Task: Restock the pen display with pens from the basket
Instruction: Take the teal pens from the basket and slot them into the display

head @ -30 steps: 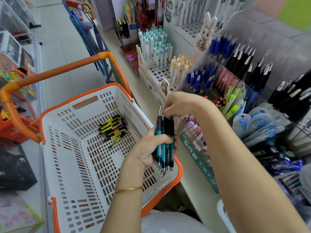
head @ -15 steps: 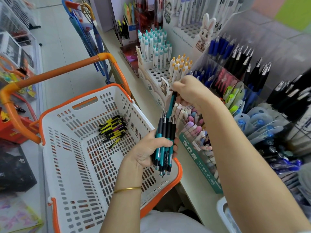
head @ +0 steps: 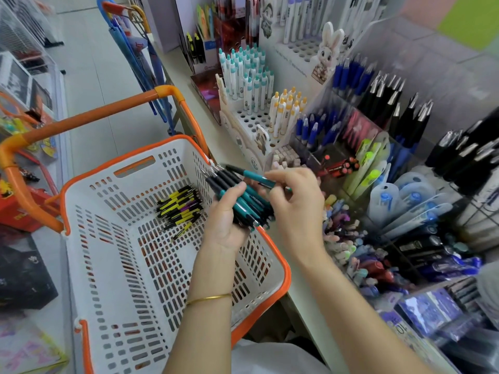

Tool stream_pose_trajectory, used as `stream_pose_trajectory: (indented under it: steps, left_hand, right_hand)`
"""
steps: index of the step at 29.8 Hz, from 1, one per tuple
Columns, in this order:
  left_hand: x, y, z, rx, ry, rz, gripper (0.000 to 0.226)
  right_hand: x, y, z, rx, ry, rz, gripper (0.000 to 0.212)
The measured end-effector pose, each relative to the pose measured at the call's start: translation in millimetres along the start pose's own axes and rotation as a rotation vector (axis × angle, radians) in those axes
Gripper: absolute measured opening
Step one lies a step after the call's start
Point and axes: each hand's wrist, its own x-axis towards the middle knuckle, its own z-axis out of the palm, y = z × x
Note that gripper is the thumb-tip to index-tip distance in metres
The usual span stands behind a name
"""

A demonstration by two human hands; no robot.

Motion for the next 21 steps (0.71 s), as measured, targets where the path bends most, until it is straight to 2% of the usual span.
stream_pose_trajectory:
  steps: [1, 3, 7, 10, 12, 14, 15, 17, 19, 21]
  left_hand:
    - [1, 1, 1, 0.03, 0.04, 0.028, 0.063]
    - [1, 0, 3, 0.062, 0.088, 0.082, 0.064]
    - [1, -1, 9, 0.079, 0.124, 0.158, 0.043]
    - [-2, 0, 17, 0.181, 0.197, 0.266, 0.034]
    - [-4, 1, 22, 0.31, 0.262, 0.384, 0.033]
    - [-8, 0, 25, 0.467, 0.29, 0.522, 0.036]
    - [-11, -1, 26, 0.563, 0.284, 0.589, 0.037]
    - [-17, -5, 27, 0.761, 0.24, 0.709, 0.041]
    - [-24, -11, 29, 0.888, 0.169, 0.778, 0.049]
    - [-29, -14, 30, 0.961, 0.095, 0.81, 0.051]
  right_hand:
    - [-4, 4, 2, -0.012, -0.014, -0.006, 0.025]
    - [-7, 6, 4, -0.002, -0.034, -0.018, 0.027]
    - [-12, 5, 7, 0.067, -0.055, -0.012, 0.027]
    - [-12, 5, 7, 0.085, -0.089, 0.032, 0.027]
    - [-12, 2, 6, 0.238, -0.097, 0.254, 0.026]
    - [-11, 1, 8, 0.546, -0.098, 0.613, 0.018]
    - [-9, 2, 11, 0.722, -0.144, 0.798, 0.021]
    - [-4, 1, 19, 1.09, -0.22, 1.112, 0.039]
    - [3, -3, 23, 1.29, -0.226, 1.231, 0.045]
    - [6, -6, 26, 1.415, -0.234, 1.235, 0.036]
